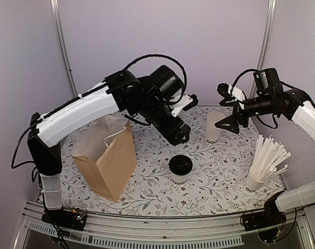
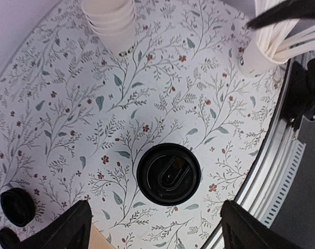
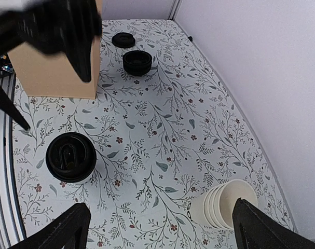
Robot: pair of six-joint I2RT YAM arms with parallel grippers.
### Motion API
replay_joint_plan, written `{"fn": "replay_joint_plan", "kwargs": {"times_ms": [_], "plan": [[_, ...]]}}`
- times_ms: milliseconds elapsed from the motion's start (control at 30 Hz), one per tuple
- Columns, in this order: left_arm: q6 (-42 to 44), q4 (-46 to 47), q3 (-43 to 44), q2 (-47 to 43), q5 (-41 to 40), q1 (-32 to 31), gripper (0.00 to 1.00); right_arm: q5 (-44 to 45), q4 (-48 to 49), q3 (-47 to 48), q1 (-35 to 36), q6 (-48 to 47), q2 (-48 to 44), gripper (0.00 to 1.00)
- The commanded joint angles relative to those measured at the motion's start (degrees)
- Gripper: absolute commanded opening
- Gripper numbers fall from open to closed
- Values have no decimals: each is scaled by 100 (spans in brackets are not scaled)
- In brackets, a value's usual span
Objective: Pack the takeout coffee
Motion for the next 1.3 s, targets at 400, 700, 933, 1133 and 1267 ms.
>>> {"fn": "replay_joint_plan", "kwargs": {"times_ms": [400, 700, 933, 1133, 1267], "plan": [[-1506, -652, -1117, -3170, -2559, 63, 93, -627, -507, 584, 1191, -455, 1083, 99], [-2339, -295, -3093, -4844, -2703, 170, 99, 371, -1239, 1015, 2289, -788, 2205, 92], [-2514, -47, -3724, -5615, -2781, 213, 98, 897, -1240, 1211, 2488, -674, 2729, 93], [-2452, -42, -3860, -5735, -2845, 237, 98, 993, -1389, 1331, 2577, -618, 3037, 99], [-2420, -46, -3955, -5705, -2843, 252, 98, 1091, -1442, 1426, 2646, -572, 3224, 99]]}}
